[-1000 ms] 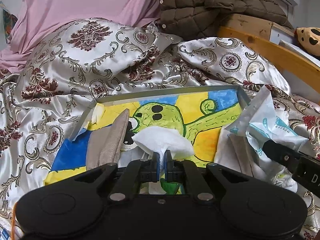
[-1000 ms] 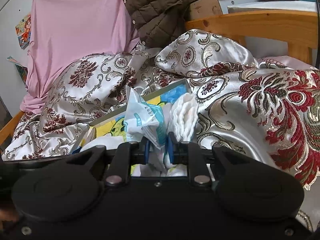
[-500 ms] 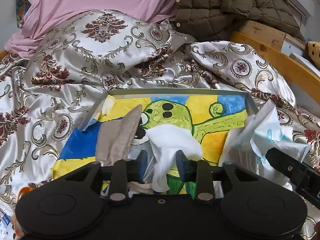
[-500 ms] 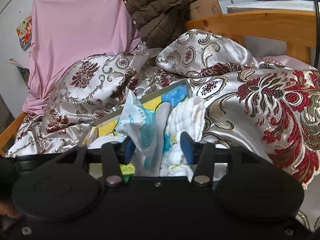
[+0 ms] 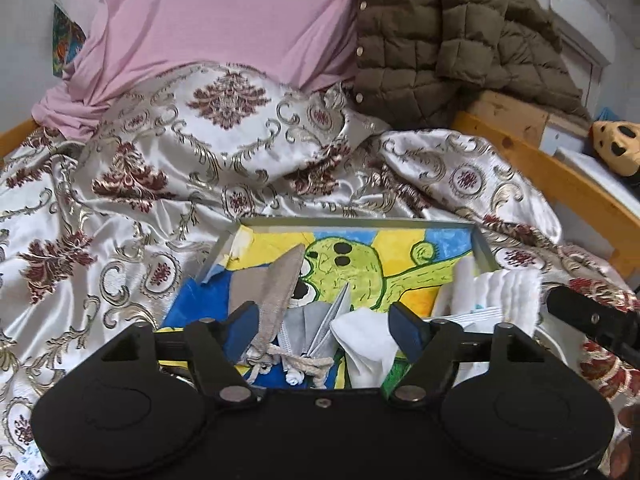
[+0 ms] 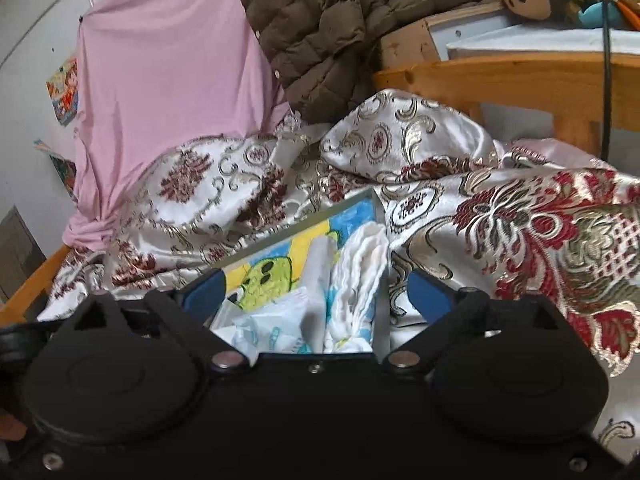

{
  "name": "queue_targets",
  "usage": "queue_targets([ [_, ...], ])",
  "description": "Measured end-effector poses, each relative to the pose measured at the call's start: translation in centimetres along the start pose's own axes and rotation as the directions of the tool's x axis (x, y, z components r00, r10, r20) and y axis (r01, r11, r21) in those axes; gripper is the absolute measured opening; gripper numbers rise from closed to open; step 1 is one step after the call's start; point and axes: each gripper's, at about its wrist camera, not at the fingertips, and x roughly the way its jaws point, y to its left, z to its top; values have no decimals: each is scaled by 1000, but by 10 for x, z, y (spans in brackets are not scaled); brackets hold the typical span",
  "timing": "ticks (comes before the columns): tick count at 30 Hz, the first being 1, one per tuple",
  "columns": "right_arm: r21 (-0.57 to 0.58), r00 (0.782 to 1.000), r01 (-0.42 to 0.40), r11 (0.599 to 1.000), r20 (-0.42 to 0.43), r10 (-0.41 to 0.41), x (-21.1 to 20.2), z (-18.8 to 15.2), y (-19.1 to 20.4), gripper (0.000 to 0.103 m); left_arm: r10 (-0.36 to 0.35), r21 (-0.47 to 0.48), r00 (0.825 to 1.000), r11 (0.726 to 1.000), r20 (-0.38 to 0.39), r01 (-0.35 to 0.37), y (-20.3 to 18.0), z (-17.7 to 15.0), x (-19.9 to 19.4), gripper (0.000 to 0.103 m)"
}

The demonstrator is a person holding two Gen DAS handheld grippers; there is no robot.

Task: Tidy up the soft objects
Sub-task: 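Open both tools to release the sock and packet into the tray, then withdraw both tools back above the bed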

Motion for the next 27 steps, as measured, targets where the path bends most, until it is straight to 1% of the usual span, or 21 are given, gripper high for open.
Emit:
queue_targets([
  [1,3,1000,-2,1000,9,2,-4,1,-1,101,-1,0,1000,1000,12,1,1,-1,-7,80],
  [5,-6,998,-11,1000,54,11,-26,5,3,102,-15,3,997,1000,76,14,5,-9,-37,84],
  [6,-7,997,-16,1000,71,17,-33,5,5,102,-16,9,995,1000,98,15,6,-11,-45,87],
  [9,-36,994,-27,999,107,31,-51,5,14,102,-19,30,986,999,165,14,8,-20,-70,95],
  [13,-98,989,-32,995,137,45,-76,1,29,102,-36,24,972,999,232,31,19,-31,-103,99],
  [16,-150,988,-32,988,146,54,-94,-5,43,102,-29,-12,964,999,265,33,32,-40,-126,102],
  [18,-182,985,-30,983,160,59,-106,-11,54,102,-30,-23,960,999,279,38,41,-48,-140,102],
  [23,-240,983,-28,970,170,70,-133,-29,80,102,-16,-11,954,1000,300,20,65,-70,-173,102],
  [27,-263,982,-31,964,169,78,-153,-45,96,102,7,16,952,1000,306,-12,80,-90,-196,102],
])
